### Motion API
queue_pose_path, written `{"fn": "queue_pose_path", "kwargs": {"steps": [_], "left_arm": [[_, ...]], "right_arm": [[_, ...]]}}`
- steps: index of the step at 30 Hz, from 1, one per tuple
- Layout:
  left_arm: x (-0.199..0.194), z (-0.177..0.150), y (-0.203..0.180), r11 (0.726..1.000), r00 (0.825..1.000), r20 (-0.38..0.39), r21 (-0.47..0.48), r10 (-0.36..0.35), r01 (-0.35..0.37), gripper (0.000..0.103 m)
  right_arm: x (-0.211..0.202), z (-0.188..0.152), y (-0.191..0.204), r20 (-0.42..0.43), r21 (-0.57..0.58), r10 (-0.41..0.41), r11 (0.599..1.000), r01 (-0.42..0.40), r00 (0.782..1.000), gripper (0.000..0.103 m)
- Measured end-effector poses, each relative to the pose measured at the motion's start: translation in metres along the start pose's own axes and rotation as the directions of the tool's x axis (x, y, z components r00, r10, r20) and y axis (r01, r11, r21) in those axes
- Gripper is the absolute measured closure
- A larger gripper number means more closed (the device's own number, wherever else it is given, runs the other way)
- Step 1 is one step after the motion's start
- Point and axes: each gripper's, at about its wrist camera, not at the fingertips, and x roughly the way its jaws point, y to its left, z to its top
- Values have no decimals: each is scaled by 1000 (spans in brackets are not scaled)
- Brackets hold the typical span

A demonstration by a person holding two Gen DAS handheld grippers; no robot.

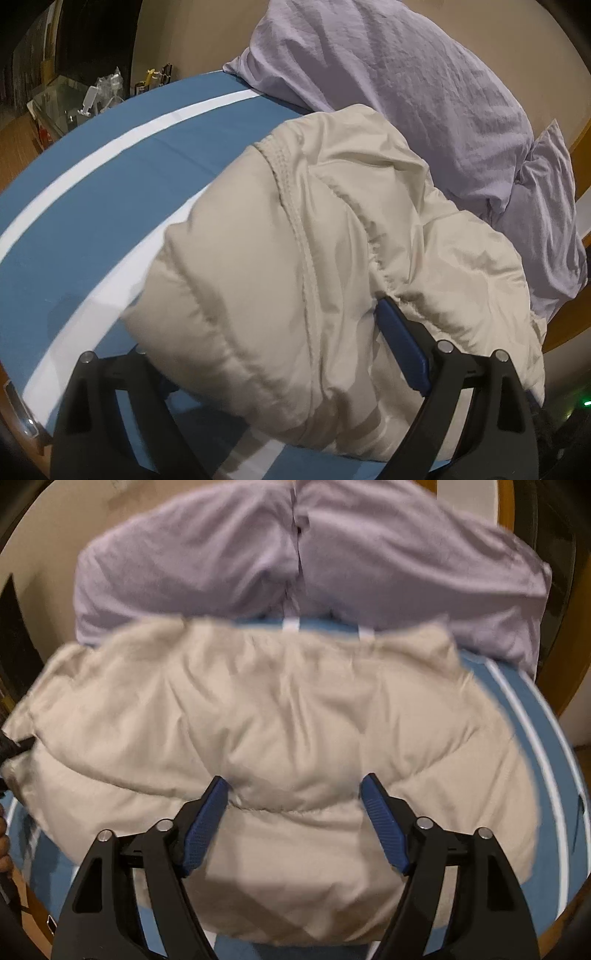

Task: Fold large clothes

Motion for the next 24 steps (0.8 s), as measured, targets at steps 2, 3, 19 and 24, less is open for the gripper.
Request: {"fn": "queue_pose_path", "kwargs": {"steps": [2, 3, 19, 24], "left_arm": [[2, 0, -2, 1000, 1000, 1, -17, -22, 22, 19], [1, 1, -3, 999, 1000, 9, -22, -26, 26, 21], [-47, 30, -40, 979, 975, 97, -20, -199, 202, 73], [-78, 31, -87, 953, 944, 137, 82, -301, 292, 73]], "right_arm": [[7, -6, 3, 16, -14, -13, 1000, 13, 1000, 23], [8, -8, 4, 23, -23, -23, 999, 24, 999, 23], [15, -12, 8, 40, -44, -58, 997, 59, 998, 22], [15, -11, 5, 38, -44, -50, 998, 52, 998, 22]]}}
